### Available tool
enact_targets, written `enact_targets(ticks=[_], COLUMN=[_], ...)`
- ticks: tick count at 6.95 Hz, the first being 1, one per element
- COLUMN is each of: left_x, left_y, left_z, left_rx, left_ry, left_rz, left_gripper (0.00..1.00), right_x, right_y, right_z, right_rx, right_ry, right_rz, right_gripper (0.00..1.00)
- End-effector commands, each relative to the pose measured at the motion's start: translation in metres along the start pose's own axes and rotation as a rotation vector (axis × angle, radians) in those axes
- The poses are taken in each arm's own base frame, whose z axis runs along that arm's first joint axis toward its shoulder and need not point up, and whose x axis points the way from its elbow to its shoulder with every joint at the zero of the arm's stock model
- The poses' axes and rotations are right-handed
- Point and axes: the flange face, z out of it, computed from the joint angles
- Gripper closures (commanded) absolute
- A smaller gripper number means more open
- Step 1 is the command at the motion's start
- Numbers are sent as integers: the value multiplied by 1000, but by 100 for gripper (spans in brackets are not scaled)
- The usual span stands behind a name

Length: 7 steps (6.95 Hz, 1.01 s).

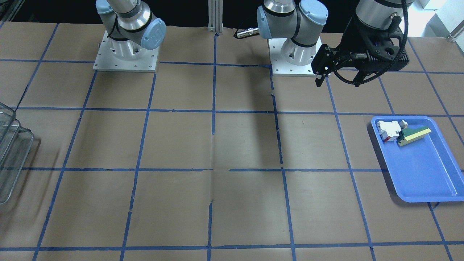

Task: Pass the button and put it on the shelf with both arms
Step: 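Lower the button into the wire mesh basket with the right gripper and release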

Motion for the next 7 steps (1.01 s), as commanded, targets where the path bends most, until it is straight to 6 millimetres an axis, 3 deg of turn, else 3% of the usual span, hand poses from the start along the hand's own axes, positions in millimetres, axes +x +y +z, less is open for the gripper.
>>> enact_targets(ticks=[1,3,4,5,6,7], left_x=[-1,-1,-2,-2,-2,-2], left_y=[0,0,0,0,-1,-1], left_z=[-1,-1,-1,-2,1,0], left_rx=[3,2,3,4,0,2], left_ry=[3,0,0,-5,1,1], left_rz=[-4,-2,-4,-2,-4,-2], left_gripper=[0,0,0,0,0,0], right_x=[-16,-42,-75,-116,-165,-225], right_y=[36,69,85,90,93,96], right_z=[-45,-83,-105,-122,-136,-139], right_rx=[-27,-58,-50,-36,-15,-16], right_ry=[-19,-47,-99,-107,-98,-88], right_rz=[-2,-4,89,108,15,-40], right_gripper=[1,0,0,0,0,0])
